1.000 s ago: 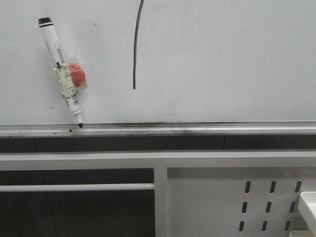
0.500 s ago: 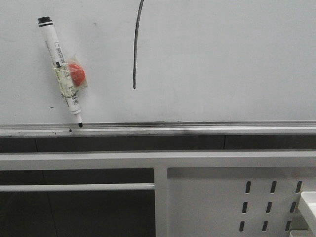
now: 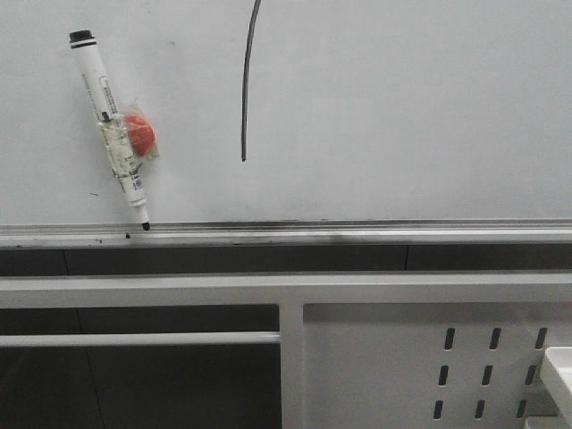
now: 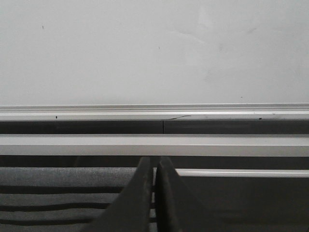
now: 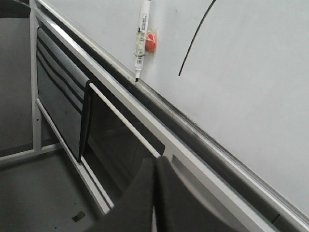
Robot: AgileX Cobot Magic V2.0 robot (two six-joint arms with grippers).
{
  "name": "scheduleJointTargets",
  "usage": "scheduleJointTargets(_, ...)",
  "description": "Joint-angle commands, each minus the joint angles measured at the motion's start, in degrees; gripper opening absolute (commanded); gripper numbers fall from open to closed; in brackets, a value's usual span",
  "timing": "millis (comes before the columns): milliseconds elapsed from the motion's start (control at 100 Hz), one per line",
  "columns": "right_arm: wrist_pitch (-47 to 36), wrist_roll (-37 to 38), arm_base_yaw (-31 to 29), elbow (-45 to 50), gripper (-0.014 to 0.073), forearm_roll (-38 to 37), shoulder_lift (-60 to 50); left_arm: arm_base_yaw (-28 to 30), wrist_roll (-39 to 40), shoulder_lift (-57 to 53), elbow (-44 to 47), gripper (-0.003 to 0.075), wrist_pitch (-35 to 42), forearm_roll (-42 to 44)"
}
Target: Write number 1 on whiteboard
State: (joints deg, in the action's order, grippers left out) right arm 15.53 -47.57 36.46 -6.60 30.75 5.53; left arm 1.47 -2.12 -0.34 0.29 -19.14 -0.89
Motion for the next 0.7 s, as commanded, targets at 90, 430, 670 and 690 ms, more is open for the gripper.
scheduleJointTargets(90, -10.87, -0.22, -0.50, 1.55, -0.0055, 0.81, 0.55, 0.19, 0.02, -1.26, 1.90, -0.0020, 3.05, -0.68)
scheduleJointTargets(430, -20.91, 24.16, -11.82, 7.83, -0.0055, -20.09, 0.15, 0.19, 0.02, -1.26, 1.90, -0.0020, 3.14, -0.84)
scheduleJointTargets(670, -14.25, 39.39, -26.24, 7.83, -0.0055, -30.35, -7.36, 0.19, 0.02, -1.26, 1.90, -0.0020, 3.14, -0.84)
scheduleJointTargets(690, -13.36, 39.48, -27.36, 7.83, -0.0055, -30.35, -7.34, 0.19, 0.02, -1.26, 1.90, -0.0020, 3.18, -0.84)
